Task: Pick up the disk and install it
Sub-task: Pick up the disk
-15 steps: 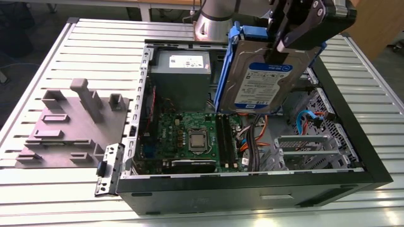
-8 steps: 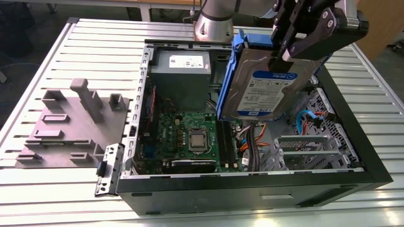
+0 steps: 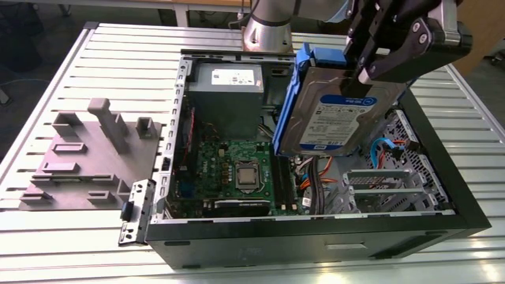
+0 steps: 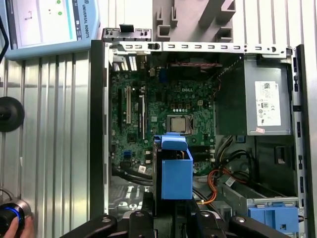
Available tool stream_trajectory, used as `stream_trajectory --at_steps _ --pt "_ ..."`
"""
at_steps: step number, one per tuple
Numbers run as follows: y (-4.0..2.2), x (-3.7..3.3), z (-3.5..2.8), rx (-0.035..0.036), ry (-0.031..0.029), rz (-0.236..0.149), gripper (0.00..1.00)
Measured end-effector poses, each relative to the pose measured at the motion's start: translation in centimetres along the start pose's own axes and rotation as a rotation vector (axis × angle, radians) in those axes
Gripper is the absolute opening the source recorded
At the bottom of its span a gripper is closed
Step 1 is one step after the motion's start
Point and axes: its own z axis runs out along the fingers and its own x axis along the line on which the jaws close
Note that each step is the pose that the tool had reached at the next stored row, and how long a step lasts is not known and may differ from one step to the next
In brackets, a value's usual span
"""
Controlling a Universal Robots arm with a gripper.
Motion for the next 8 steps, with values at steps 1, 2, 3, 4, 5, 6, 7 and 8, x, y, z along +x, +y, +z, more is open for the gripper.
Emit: stream_trajectory --at_steps 1,2,3,4,5,6,7,8 --pt "-0.11 0.07 0.00 -0.0007 0.0001 0.000 0.35" --pt "-0.22 0.14 -0.01 -0.0015 0.0002 0.001 0.35" --pt "-0.34 0.22 -0.01 -0.0024 0.0001 0.001 0.35" --pt "-0.45 0.30 -0.01 -0.0032 0.0001 0.002 0.35" --pt "-0.56 0.39 -0.01 -0.0040 0.0001 0.002 0.35" --pt "-0.65 0.47 -0.01 -0.0046 0.0000 0.002 0.35" --pt "-0.73 0.55 -0.01 -0.0052 0.0000 0.003 0.35" --pt "-0.82 0.62 -0.01 -0.0058 0.0001 0.003 0.35"
